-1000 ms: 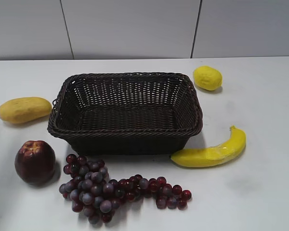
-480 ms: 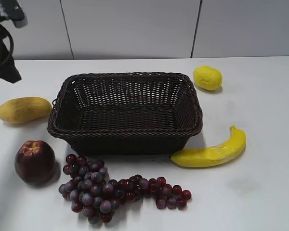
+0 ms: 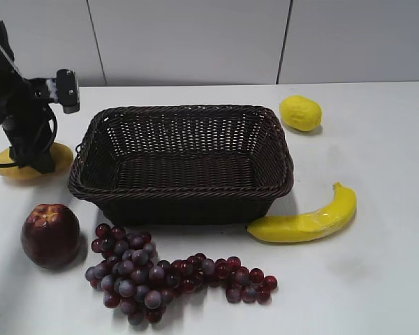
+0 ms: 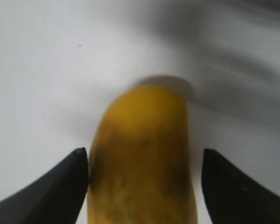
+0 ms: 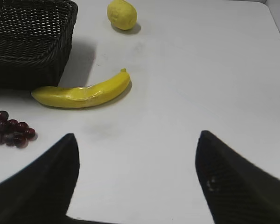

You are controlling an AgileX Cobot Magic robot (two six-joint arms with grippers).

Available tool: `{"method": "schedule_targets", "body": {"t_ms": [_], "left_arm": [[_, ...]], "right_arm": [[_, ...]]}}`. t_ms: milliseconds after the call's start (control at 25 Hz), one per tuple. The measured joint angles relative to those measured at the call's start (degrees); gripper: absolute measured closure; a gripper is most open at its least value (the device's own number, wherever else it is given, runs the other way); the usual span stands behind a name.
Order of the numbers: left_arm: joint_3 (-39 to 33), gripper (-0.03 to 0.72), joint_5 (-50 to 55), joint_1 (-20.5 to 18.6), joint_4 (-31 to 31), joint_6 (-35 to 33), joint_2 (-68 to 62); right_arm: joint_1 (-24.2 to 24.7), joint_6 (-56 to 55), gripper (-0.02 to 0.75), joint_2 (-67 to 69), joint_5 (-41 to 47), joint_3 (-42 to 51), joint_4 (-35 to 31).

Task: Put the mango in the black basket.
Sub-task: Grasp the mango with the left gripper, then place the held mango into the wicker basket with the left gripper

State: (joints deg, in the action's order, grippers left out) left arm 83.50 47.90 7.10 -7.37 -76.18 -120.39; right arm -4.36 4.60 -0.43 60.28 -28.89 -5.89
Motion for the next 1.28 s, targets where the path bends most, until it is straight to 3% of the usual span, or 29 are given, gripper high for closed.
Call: {"method": "schedule_targets", "body": {"t_ms": [320, 600, 800, 920, 1040, 1280], "left_arm": [[0.00, 0.156, -1.32, 0.00, 1.55, 0.00, -2.27], [0.25, 0.156, -1.23, 0.00, 2.94, 0.05, 4.57], [6.44, 0.156, 2.32, 1.06, 2.49, 4.83, 10.40], [13.05, 0.156, 7.07, 5.20, 2.42, 7.44, 11.75], [18.17, 0.156, 8.57, 11.92, 2.13, 9.99, 11.83], [19.44, 0.156, 6.66, 23.80, 1.78, 14.71, 10.48]], "right_arm": [[0.00, 0.00, 0.145, 0.00, 0.00, 0.00, 0.00], [0.00, 0.00, 0.145, 0.00, 0.00, 0.00, 0.00], [0.00, 0.00, 0.145, 0.00, 0.00, 0.00, 0.00], [0.00, 0.00, 0.145, 0.00, 0.00, 0.00, 0.00], [0.00, 0.00, 0.145, 0.00, 0.00, 0.00, 0.00], [0.00, 0.00, 0.145, 0.00, 0.00, 0.00, 0.00]]}}
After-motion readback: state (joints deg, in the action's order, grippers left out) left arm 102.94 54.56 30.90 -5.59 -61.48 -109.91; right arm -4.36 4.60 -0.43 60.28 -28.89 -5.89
